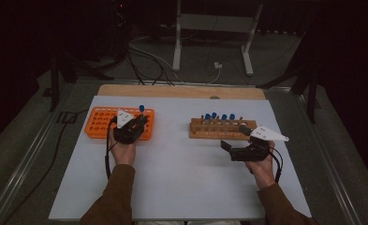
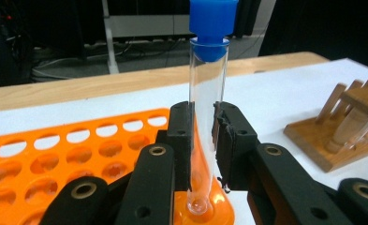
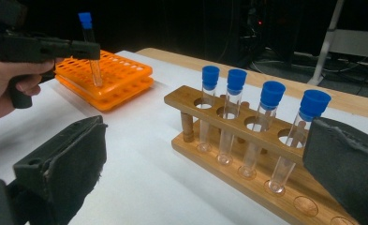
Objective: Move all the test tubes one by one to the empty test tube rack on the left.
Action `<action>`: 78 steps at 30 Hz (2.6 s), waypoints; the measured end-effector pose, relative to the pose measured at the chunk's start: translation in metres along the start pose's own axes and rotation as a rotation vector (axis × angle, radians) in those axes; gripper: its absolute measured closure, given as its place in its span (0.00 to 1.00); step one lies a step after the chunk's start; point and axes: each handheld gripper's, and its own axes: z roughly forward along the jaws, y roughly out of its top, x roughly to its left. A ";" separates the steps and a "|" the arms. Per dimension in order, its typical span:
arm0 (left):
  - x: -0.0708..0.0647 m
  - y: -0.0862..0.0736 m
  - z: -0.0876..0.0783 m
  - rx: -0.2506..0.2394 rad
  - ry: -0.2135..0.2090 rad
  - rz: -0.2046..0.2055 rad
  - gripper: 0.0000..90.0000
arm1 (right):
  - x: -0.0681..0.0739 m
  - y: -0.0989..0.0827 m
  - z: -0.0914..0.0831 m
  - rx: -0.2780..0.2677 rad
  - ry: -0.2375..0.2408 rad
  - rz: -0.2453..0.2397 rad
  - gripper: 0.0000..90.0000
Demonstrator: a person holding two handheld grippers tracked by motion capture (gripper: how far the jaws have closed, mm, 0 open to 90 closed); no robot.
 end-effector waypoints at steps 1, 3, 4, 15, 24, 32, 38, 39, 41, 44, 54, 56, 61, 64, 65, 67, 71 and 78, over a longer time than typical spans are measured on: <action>0.000 -0.001 0.001 0.006 0.001 0.004 0.87 | 0.000 0.000 0.000 0.001 0.000 0.001 0.00; -0.001 -0.004 0.002 0.017 0.004 0.009 0.86 | 0.000 -0.001 0.000 0.002 0.001 0.001 0.00; -0.001 -0.006 0.003 0.022 0.005 0.012 0.86 | 0.000 -0.001 0.000 0.002 0.001 0.001 0.00; -0.005 -0.021 0.009 0.078 0.020 0.046 0.86 | -0.001 -0.004 0.003 0.021 0.006 -0.005 0.00; -0.006 -0.024 0.010 0.107 0.030 0.058 0.86 | 0.000 -0.005 0.005 0.025 0.014 -0.007 0.00; -0.007 -0.027 0.009 0.103 0.032 0.058 0.86 | 0.001 -0.006 0.006 0.034 0.014 -0.012 0.00; -0.008 -0.026 0.008 0.109 0.025 0.045 0.79 | 0.002 -0.006 0.006 0.036 0.016 -0.014 0.00; -0.009 -0.025 0.008 0.106 0.027 0.048 0.77 | 0.002 -0.006 0.006 0.036 0.016 -0.014 0.00; -0.008 -0.024 0.006 0.094 0.025 0.040 0.74 | 0.001 -0.006 0.006 0.035 0.015 -0.013 0.00; -0.005 -0.021 0.001 0.072 0.014 0.008 0.69 | 0.000 -0.006 0.006 0.032 0.012 -0.008 0.00; 0.002 -0.009 -0.029 0.004 -0.046 -0.073 0.49 | -0.004 -0.006 0.005 0.031 -0.006 -0.001 0.00; 0.002 -0.010 -0.036 -0.006 -0.051 -0.089 0.41 | -0.005 -0.006 0.005 0.032 -0.009 -0.001 0.00; -0.003 -0.010 -0.053 -0.008 -0.040 -0.075 0.26 | -0.005 -0.005 0.004 0.030 -0.018 0.000 0.00; -0.005 -0.010 -0.064 -0.007 -0.022 -0.055 0.14 | -0.005 -0.005 0.004 0.031 -0.024 -0.003 0.00; -0.006 -0.010 -0.067 -0.006 -0.017 -0.051 0.08 | -0.005 -0.005 0.004 0.034 -0.028 -0.001 0.00; -0.007 -0.011 -0.075 -0.004 -0.003 -0.041 0.02 | -0.005 -0.005 0.004 0.036 -0.038 0.000 0.00; -0.008 -0.016 -0.087 -0.002 0.026 -0.008 0.01 | -0.005 -0.004 0.002 0.033 -0.047 -0.002 0.00; -0.006 -0.025 -0.092 0.019 0.031 0.014 0.01 | -0.006 -0.004 0.000 0.033 -0.054 0.010 0.00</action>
